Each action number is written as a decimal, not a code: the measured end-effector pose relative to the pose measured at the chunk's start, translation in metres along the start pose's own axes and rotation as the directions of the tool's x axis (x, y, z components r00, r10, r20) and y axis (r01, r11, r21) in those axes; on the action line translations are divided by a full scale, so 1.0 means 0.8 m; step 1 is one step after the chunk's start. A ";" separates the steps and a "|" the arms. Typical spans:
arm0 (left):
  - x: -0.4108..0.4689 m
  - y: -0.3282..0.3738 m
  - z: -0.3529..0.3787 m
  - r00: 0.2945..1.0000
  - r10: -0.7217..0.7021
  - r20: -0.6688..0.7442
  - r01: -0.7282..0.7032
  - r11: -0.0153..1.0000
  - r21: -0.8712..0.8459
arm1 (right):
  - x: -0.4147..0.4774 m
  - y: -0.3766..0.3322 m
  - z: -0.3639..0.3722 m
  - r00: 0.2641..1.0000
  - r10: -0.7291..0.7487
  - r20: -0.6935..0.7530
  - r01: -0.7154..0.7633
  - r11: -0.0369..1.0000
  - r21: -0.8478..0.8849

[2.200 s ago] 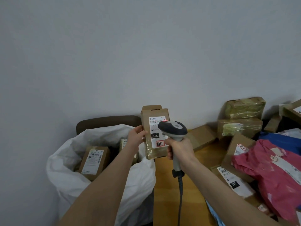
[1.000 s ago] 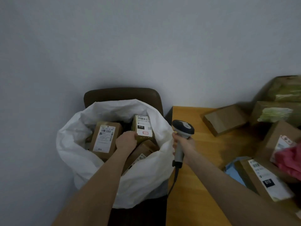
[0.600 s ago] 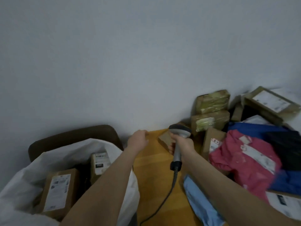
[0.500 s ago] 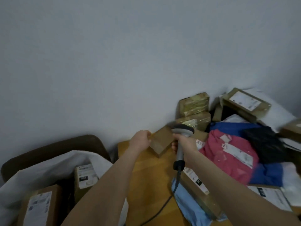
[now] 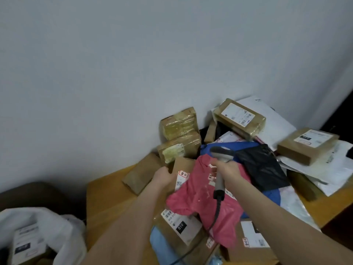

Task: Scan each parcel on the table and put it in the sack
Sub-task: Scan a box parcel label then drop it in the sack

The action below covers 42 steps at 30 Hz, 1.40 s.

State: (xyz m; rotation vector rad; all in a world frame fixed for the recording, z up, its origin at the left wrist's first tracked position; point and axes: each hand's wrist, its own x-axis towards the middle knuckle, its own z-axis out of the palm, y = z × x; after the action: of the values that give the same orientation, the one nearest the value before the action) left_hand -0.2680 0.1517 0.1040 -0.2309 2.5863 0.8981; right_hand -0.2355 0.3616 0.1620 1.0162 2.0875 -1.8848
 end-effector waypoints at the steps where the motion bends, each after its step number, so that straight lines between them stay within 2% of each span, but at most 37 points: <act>1: 0.005 -0.001 0.010 0.998 -0.062 0.017 0.063 0.997 -0.041 | 0.012 0.004 0.000 1.000 0.002 0.018 -0.001 1.000 -0.017; 5: 0.013 -0.008 0.038 0.951 -0.284 0.123 0.302 0.937 -0.174 | 0.048 0.021 0.012 0.991 0.015 0.136 -0.007 0.998 -0.055; 7: 0.014 -0.012 0.045 0.928 -0.320 0.193 0.364 0.890 -0.274 | 0.058 0.027 0.017 0.985 0.009 0.170 0.000 0.998 -0.055; 10: 0.007 -0.013 0.046 0.921 -0.337 0.193 0.388 0.810 -0.439 | 0.065 0.029 0.019 0.982 0.004 0.190 0.006 0.999 -0.047; 15: -0.009 -0.006 0.009 0.956 -0.269 0.113 0.286 0.791 -0.540 | 0.064 0.025 0.016 0.982 -0.016 0.190 0.022 0.999 -0.034; 19: -0.033 -0.027 -0.034 0.959 -0.283 -0.009 0.204 0.711 -0.673 | 0.039 0.011 0.021 0.981 -0.097 0.167 0.105 0.993 -0.044; 24: -0.066 -0.068 -0.088 0.936 -0.324 -0.139 0.081 0.582 -0.809 | -0.040 -0.005 0.063 0.939 -0.133 0.318 0.102 0.988 0.112; 30: -0.117 -0.122 -0.128 0.883 -0.407 -0.234 -0.032 0.445 -0.895 | -0.152 0.033 0.114 0.893 -0.185 0.410 0.176 0.983 0.058; 35: -0.147 -0.166 -0.141 0.854 -0.426 -0.298 -0.089 0.444 -0.891 | -0.223 0.073 0.133 0.844 -0.242 0.479 0.270 0.963 0.011; 42: -0.163 -0.213 -0.157 0.812 -0.450 -0.371 -0.141 0.466 -0.874 | -0.270 0.102 0.156 0.820 -0.204 0.534 0.332 0.930 -0.154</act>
State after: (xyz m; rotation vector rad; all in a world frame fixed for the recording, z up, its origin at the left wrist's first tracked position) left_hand -0.1410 -0.0559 0.1525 -1.1860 2.1472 2.3341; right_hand -0.0653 0.1628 0.1847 0.1304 2.1244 -1.7006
